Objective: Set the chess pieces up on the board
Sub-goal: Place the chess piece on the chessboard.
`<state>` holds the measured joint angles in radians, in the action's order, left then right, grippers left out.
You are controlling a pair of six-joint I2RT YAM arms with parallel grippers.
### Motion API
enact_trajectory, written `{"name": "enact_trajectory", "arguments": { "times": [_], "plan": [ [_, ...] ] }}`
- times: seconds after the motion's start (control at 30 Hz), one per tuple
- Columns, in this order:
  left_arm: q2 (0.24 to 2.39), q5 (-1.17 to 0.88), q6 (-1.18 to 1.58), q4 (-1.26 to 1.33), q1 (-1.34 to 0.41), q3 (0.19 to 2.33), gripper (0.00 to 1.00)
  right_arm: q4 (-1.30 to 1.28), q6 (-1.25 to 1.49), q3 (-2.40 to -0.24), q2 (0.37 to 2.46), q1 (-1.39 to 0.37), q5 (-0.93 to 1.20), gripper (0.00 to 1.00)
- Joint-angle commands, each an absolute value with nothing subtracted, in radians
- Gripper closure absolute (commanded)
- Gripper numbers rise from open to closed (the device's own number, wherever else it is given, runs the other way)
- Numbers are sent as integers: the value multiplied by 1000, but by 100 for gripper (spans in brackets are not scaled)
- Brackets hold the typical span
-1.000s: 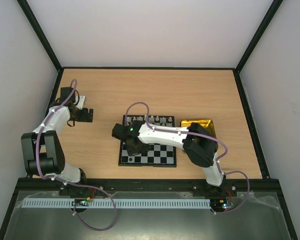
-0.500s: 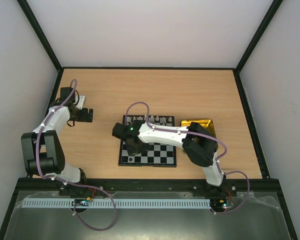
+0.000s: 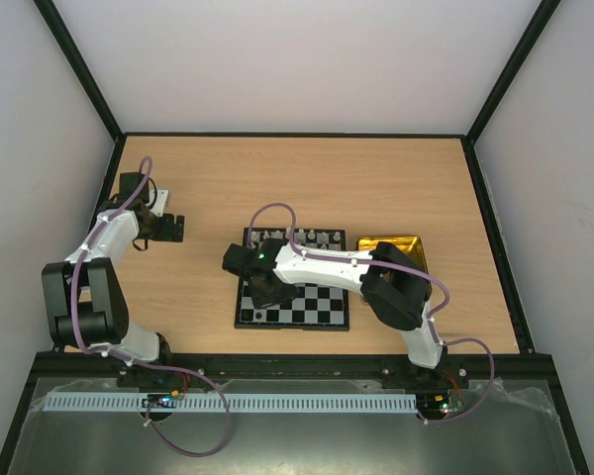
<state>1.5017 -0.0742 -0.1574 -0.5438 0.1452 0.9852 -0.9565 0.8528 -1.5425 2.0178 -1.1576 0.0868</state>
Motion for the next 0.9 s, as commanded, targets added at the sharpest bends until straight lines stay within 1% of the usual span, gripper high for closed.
{"name": "enact_trajectory", "arguments": {
  "times": [0.0, 0.27, 0.3, 0.4, 0.43, 0.5, 0.87],
  "plan": [
    [1508, -77, -166, -545, 150, 989, 1, -960, 854, -1512, 2002, -1154, 77, 98],
    [1506, -81, -163, -545, 150, 989, 1, -947, 857, -1494, 1997, -1159, 85, 97],
    [1506, -81, -163, -546, 150, 989, 1, -947, 857, -1496, 1997, -1158, 86, 92],
    [1507, -81, -163, -545, 150, 989, 1, -941, 859, -1503, 1996, -1159, 85, 66],
    [1507, -81, -162, -545, 150, 989, 1, -940, 860, -1505, 1997, -1159, 84, 64],
    [1507, -81, -161, -545, 150, 990, 1, -942, 860, -1513, 1996, -1159, 81, 62],
    [1506, -89, -164, -550, 150, 997, 1, -964, 856, -1565, 1991, -1159, 69, 62]
  ]
}}
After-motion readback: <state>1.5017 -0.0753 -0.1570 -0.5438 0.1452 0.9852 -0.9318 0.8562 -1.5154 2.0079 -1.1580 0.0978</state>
